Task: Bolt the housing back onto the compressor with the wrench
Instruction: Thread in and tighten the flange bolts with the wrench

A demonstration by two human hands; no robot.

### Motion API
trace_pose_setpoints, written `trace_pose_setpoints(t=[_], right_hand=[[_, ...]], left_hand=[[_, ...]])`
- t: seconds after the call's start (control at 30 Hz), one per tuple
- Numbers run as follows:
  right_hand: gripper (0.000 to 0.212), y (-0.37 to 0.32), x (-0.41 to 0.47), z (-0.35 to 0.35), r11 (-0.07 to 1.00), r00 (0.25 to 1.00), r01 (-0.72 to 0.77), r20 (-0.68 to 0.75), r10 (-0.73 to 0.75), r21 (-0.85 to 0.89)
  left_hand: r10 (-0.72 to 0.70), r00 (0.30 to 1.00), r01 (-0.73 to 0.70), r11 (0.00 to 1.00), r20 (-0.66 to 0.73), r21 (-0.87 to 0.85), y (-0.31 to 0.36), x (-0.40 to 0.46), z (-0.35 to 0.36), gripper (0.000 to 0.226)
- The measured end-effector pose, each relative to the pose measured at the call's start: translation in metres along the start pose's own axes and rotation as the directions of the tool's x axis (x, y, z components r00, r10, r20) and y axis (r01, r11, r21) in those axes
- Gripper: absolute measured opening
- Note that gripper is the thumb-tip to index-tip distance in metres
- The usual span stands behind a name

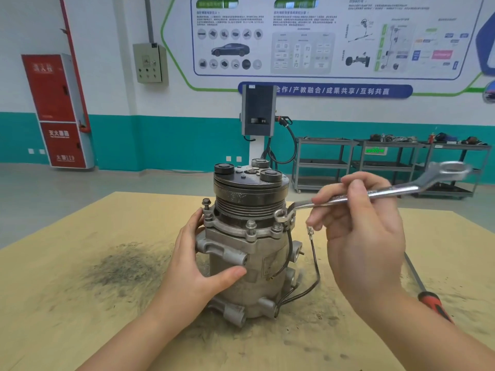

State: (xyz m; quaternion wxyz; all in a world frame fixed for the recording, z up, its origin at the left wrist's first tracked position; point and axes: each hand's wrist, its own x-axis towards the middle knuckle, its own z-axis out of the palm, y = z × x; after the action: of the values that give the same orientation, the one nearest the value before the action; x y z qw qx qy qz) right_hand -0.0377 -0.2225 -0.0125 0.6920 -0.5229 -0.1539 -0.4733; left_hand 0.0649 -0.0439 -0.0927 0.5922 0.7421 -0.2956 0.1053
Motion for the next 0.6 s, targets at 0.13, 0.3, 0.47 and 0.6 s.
trace_pose_setpoints(t=[0.13, 0.3, 0.47, 0.6], right_hand=[[0.017, 0.011, 0.011, -0.010, 0.895, 0.907, -0.349, -0.139, 0.397, 0.279], [0.017, 0.025, 0.014, -0.016, 0.800, 0.833, -0.451, -0.134, 0.536, 0.395], [0.016, 0.033, -0.004, -0.016, 0.990, 0.997, -0.020, -0.066, 0.029, 0.142], [0.015, 0.033, -0.015, -0.015, 0.854, 0.849, 0.497, 0.289, -0.442, -0.155]], left_hand=[[0.002, 1.000, -0.002, 1.000, 0.003, -0.018, 0.000, 0.000, 0.000, 0.098], [0.001, 1.000, -0.001, 1.000, 0.007, -0.027, 0.000, 0.000, 0.000, 0.100], [0.004, 1.000, -0.004, 1.000, 0.009, -0.031, 0.000, 0.001, -0.001, 0.104], [0.007, 1.000, -0.007, 0.999, 0.005, -0.047, -0.001, 0.001, 0.000, 0.107]])
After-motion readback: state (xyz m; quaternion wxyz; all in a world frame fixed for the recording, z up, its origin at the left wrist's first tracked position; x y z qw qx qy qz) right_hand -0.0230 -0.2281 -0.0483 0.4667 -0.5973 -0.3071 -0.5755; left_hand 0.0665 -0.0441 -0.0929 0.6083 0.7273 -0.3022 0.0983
